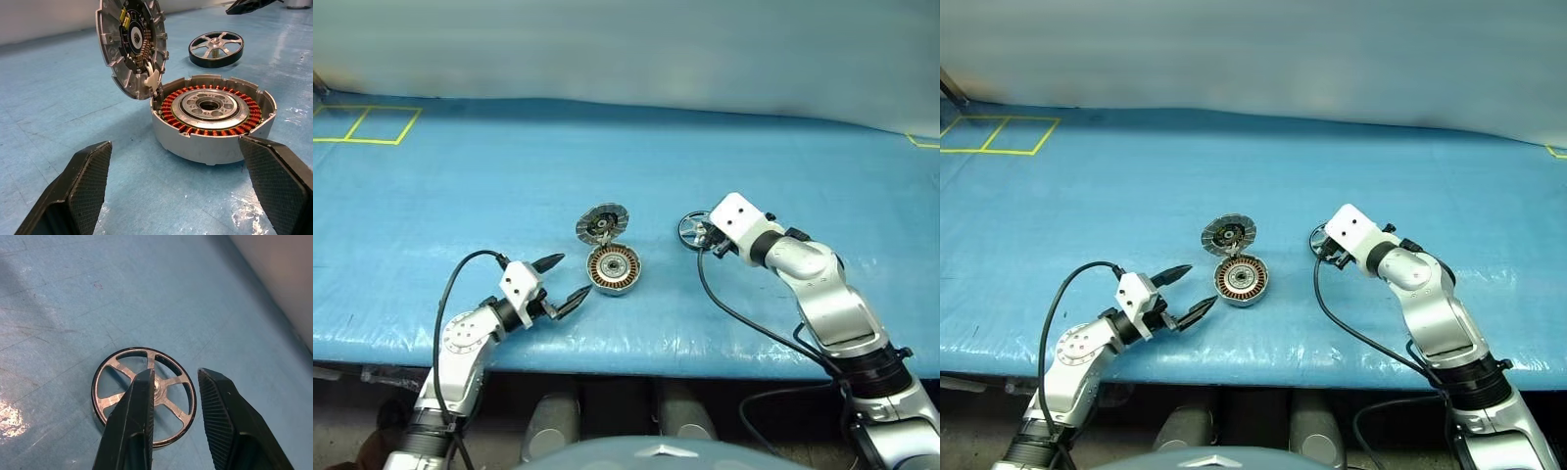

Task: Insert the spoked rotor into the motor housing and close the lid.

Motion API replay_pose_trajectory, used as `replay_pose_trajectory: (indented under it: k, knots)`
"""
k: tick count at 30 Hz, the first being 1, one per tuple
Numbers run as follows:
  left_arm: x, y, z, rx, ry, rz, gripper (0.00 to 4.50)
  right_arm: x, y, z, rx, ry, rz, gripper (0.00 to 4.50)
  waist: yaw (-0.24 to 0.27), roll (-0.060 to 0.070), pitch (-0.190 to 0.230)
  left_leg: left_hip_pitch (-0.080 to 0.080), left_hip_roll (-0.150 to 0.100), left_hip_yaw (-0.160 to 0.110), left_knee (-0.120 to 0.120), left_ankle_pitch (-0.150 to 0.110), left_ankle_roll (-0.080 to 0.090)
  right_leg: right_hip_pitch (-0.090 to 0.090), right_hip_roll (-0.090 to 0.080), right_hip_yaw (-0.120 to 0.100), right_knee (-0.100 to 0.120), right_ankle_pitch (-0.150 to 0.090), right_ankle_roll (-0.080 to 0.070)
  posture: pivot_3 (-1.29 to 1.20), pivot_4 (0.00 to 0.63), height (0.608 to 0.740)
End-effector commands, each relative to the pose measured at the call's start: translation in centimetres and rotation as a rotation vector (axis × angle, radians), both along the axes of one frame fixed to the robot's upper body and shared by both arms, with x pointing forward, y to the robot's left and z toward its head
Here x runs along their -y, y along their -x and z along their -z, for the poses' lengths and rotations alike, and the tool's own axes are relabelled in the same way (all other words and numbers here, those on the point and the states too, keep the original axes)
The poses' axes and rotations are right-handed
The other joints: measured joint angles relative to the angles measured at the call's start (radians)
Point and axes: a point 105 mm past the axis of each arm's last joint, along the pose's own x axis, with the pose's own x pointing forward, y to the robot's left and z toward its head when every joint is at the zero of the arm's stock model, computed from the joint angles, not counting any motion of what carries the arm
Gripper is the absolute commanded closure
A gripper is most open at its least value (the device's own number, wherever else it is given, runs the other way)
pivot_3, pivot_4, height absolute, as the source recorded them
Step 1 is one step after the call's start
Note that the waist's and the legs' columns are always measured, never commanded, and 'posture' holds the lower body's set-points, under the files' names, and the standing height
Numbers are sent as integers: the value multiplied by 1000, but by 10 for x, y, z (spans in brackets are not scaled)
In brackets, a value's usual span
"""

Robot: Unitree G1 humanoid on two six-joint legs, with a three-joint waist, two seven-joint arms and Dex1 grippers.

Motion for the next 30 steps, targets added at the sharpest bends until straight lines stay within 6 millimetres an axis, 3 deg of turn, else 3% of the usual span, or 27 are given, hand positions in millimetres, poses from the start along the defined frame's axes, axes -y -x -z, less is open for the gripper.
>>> replay_pose_trajectory:
  k: [1, 16, 30]
  knots:
    - [4, -1, -9, 45, 4, 8, 0, 3, -3, 1, 6, -10, 29, 2990, 0, 0, 0, 0, 0, 0, 0, 0, 0, 0, 0, 0, 0, 0, 0, 0, 150, 740]
    - [-1, 2, -7, 45, -18, -20, 0, 10, -5, 16, -48, -6, 69, 2990, 1, 0, 0, 0, 0, 0, 0, 0, 0, 0, 0, 0, 0, 0, 0, 0, 150, 740]
    - [0, -1, -7, 53, -29, -15, 0, 15, 0, 41, -137, -14, 119, 2990, 0, 0, 0, 0, 0, 0, 0, 0, 0, 0, 0, 0, 0, 0, 0, 0, 150, 740]
